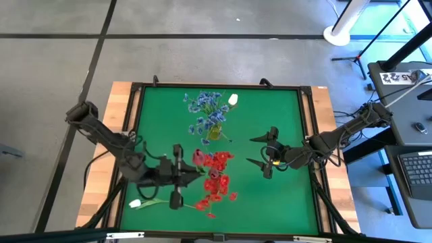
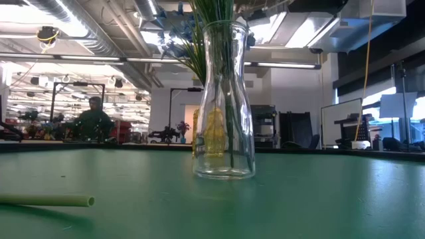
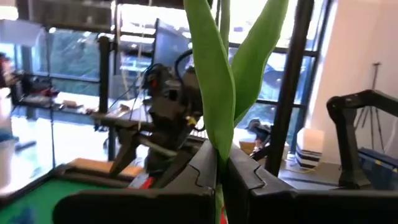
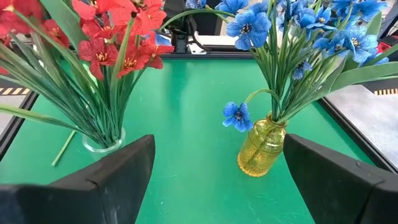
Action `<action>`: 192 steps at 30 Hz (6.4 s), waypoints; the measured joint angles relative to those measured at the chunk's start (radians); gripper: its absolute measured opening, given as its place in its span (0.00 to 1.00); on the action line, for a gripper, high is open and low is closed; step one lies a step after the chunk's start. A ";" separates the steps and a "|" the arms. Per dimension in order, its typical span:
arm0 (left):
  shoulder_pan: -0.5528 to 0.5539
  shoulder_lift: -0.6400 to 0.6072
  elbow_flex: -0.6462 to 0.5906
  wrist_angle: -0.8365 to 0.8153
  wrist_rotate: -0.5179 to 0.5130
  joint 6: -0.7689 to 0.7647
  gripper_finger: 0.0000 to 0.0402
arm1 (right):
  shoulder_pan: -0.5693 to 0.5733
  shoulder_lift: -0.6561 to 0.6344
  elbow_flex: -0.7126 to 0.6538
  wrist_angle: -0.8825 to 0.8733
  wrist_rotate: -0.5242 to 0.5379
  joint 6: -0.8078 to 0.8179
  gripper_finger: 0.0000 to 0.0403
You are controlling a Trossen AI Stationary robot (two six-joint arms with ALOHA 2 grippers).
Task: Sort flowers into vase by color
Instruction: Put the dark red flower into the transparent flower vase, then put the white flower into the yellow flower vase
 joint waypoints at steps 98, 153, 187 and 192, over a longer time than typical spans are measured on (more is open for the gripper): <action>-0.040 0.062 0.140 -0.879 -0.118 -0.493 0.66 | 0.000 0.030 0.000 0.113 -0.027 -0.017 0.88; -0.191 0.384 0.016 -1.452 0.751 -1.214 0.65 | 0.000 0.030 0.001 0.106 -0.027 -0.005 0.88; -0.137 0.388 0.009 -1.543 0.697 -1.087 0.02 | 0.000 0.030 0.001 0.098 -0.046 -0.011 0.88; -0.119 0.340 0.046 -1.706 0.713 -1.084 0.01 | 0.000 0.030 0.001 0.098 -0.046 -0.015 0.88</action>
